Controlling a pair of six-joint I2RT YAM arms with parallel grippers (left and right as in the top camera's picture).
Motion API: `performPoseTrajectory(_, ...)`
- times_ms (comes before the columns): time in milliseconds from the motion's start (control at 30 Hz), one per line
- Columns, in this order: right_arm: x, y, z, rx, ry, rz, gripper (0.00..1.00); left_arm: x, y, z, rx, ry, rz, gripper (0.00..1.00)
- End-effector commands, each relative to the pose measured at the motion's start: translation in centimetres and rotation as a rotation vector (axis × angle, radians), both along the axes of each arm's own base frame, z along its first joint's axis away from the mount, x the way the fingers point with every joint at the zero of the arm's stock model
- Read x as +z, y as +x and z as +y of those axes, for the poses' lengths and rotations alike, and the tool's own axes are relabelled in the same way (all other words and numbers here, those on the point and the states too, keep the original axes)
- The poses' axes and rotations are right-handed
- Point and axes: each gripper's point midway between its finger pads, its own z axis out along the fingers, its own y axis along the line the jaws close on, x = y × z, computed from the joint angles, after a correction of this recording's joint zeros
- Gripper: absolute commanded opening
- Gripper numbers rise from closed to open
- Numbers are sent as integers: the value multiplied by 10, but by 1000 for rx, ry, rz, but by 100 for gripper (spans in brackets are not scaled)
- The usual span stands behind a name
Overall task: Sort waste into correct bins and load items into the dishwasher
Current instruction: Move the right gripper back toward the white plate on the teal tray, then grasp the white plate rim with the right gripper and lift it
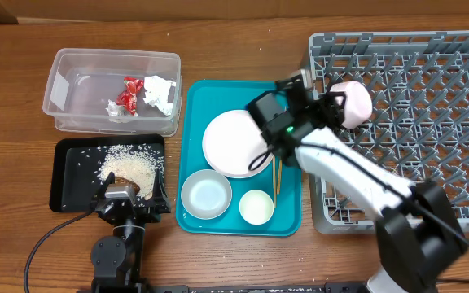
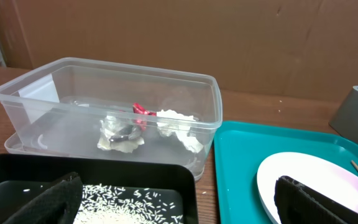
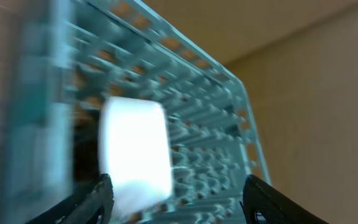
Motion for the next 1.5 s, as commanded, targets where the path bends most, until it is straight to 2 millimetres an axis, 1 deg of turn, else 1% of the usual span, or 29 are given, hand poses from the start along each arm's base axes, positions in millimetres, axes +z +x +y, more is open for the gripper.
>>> performPoseTrajectory(0,11,-23,38,105,312,15,70,1,0,2,9,-10,-12,100)
performPoseTrajectory(133,-5,-63,88,209,714,239,71,2,0,2,9,-10,-12,100)
performPoseTrajectory(200,-9,-79,112,262,880,353,72,2,0,2,9,-10,-12,100)
performPoseTrajectory(300,-17,-95,144,331,1033,488,72,2,0,2,9,-10,-12,100)
performPoseTrajectory(333,-20,-96,148,331,1046,504,72,2,0,2,9,-10,-12,100)
performPoseTrajectory(367,-25,-95,148,312,1045,507,72,2,0,2,9,-10,-12,100)
performPoseTrajectory(433,-39,-86,141,247,1004,482,72,2,0,2,9,-10,-12,100)
performPoseTrajectory(567,-66,-58,123,168,891,410,72,2,0,2,9,-10,-12,100)
performPoseTrajectory(633,-81,-45,121,141,929,418,73,1,0,2,9,-10,-12,100)
performPoseTrajectory(700,-93,-35,119,121,1004,447,72,2,0,2,9,-10,-12,100)
performPoseTrajectory(733,-99,-30,118,112,1042,463,70,2,0,2,9,-10,-12,100)
performPoseTrajectory(800,-112,-19,106,69,1091,473,68,2,0,2,9,-10,-12,100)
performPoseTrajectory(867,-120,-12,97,40,1135,487,62,2,0,2,9,-10,-12,100)
performPoseTrajectory(900,-122,-10,97,49,1161,505,59,2,0,2,9,-10,-12,100)
performPoseTrajectory(967,-123,-11,102,116,1203,561,55,1,0,2,9,-10,-12,100)
performPoseTrajectory(1000,-125,-13,105,143,1207,583,51,2,0,2,9,-10,-12,100)
performPoseTrajectory(1133,-132,-15,104,130,1159,584,50,2,0,2,9,-10,-12,100)
performPoseTrajectory(1267,-150,-17,103,83,1153,607,44,2,0,2,9,-9,-12,100)
performPoseTrajectory(1333,-161,-19,103,62,1151,625,39,1,0,2,9,-9,-12,100)
performPoseTrajectory(1433,-161,-17,104,66,1154,623,33,2,0,2,9,-9,-12,100)
performPoseTrajectory(1467,-160,-16,104,72,1153,622,29,2,0,2,9,-10,-12,100)
